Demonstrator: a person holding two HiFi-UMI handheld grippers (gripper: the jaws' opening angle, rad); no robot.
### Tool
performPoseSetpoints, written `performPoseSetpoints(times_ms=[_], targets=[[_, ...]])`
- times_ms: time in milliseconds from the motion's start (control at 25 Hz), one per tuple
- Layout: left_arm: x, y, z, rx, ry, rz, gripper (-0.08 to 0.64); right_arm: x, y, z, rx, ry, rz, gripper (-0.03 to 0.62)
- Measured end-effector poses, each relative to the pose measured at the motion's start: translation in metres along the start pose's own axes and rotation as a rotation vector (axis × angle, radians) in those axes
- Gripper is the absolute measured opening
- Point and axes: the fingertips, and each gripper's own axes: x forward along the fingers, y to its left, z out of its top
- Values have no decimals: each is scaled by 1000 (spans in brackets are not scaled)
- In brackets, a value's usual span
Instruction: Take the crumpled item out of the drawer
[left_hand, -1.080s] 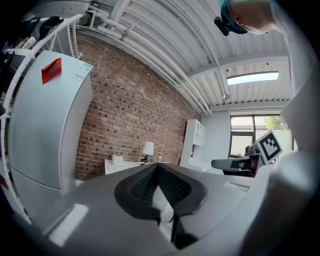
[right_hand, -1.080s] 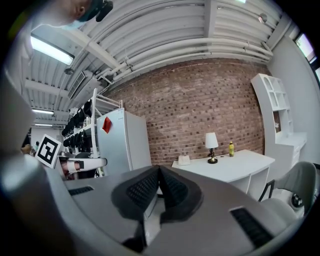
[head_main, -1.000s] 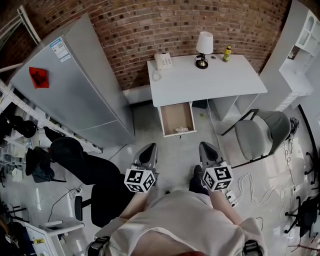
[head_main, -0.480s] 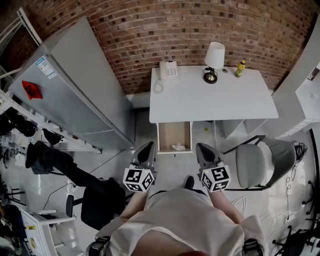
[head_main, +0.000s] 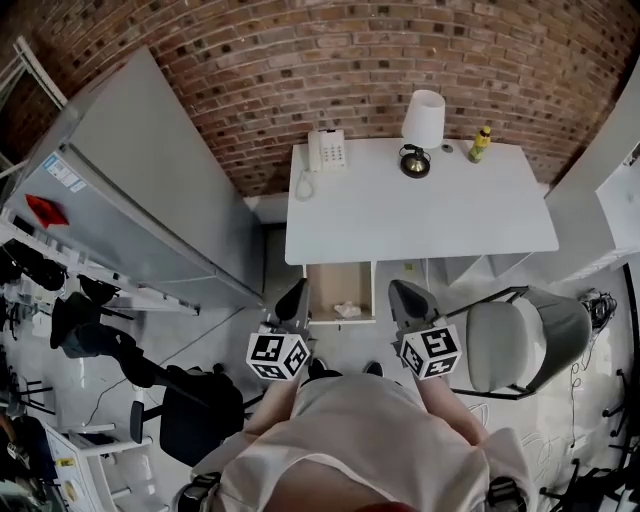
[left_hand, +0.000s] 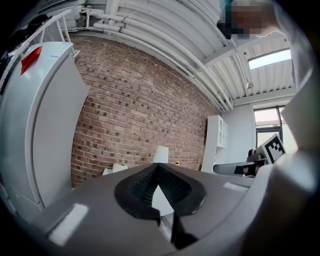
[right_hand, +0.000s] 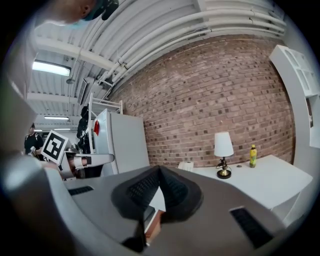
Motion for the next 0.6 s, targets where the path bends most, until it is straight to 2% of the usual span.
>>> performPoseSetpoints(times_ms=[400,600], targets=[[58,39,3,14,53,-77,9,52,-20,5,25,9,-75,8],[73,63,-4,9,82,-87,8,77,-25,-5,38,40,-99,8]])
